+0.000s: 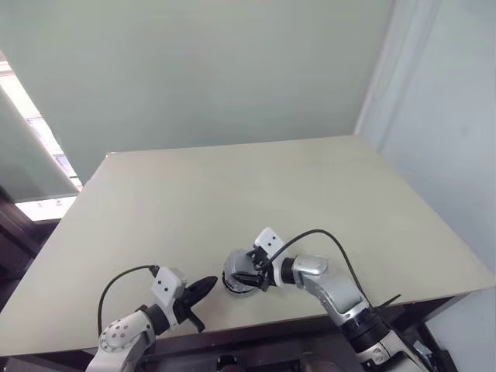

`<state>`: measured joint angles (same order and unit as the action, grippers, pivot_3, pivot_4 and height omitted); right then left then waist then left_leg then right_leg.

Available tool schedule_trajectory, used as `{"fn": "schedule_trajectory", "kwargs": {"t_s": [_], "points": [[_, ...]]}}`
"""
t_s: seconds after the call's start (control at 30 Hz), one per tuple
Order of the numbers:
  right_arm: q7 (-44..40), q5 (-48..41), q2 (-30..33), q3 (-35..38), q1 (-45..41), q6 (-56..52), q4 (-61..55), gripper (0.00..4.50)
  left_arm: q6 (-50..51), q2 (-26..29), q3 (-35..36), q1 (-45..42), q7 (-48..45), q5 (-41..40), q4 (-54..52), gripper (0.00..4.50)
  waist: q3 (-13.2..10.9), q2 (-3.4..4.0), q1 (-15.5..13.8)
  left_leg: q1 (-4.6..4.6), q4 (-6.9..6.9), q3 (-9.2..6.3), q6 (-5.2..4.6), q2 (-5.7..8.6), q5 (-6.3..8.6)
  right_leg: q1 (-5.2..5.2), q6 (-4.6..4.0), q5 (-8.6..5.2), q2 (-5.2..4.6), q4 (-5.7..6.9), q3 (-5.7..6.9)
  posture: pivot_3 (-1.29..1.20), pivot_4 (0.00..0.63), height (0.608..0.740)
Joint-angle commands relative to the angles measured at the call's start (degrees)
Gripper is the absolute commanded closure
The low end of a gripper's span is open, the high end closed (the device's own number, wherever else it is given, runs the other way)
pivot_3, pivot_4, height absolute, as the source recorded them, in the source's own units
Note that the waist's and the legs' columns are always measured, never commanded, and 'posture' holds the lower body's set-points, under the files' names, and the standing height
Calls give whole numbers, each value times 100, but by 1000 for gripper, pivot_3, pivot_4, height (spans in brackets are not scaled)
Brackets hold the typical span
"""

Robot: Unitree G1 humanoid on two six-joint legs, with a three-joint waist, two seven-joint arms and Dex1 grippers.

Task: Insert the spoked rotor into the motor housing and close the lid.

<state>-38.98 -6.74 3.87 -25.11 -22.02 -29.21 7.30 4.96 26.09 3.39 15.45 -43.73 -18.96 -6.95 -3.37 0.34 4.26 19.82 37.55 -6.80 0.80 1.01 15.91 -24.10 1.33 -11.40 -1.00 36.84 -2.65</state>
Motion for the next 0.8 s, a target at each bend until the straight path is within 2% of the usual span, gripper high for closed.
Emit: {"fn": "schedule_trajectory", "kwargs": {"t_s": [0.03, 0.2, 0.27, 0.33, 0.67, 0.8], "points": [[-117, -107, -28, 146, -166, 155, -4, 1286, -45, 50, 92, -86, -20, -48, -103, 4500, 0, 0, 0, 0, 0, 0, 0, 0, 0, 0, 0, 0, 0, 0, 0, 0, 0, 740], [-95, -296, -203, 436, -289, 157, 64, 1286, -55, 52, 74, -107, -30, -31, -83, 4500, 0, 0, 0, 0, 1, 0, 0, 0, 0, 0, 1, 0, 0, 0, 0, 0, 0, 740], [-164, -344, -189, 449, -351, -36, 61, 537, -63, 45, 60, -117, -33, -23, -74, 4500, 0, 1, 1, 0, 1, 0, 0, 0, 0, 0, 1, 1, 0, 1, 0, 0, 0, 740], [-341, -399, -147, 393, -378, -88, 37, 42, -74, 40, 50, -128, -40, -17, -60, 4500, 0, 0, 1, 0, 4, 0, 0, 0, 0, 0, 2, 1, 0, 1, 0, 0, 0, 740], [-962, -582, 4, 500, -481, 209, 198, 42, -114, 30, 32, -167, -82, 6, -10, 4500, 0, 0, 1, -11, 5, -1, 0, 0, 0, 14, 0, 0, 1, 1, 0, 0, 0, 740], [-1172, -725, 79, 773, -502, 534, 469, 42, -109, 36, 17, -182, -100, 13, -6, 4500, 0, 0, 0, -17, 6, -1, 0, 0, 0, 19, 0, 0, 1, 1, 0, 0, 0, 740]]}}
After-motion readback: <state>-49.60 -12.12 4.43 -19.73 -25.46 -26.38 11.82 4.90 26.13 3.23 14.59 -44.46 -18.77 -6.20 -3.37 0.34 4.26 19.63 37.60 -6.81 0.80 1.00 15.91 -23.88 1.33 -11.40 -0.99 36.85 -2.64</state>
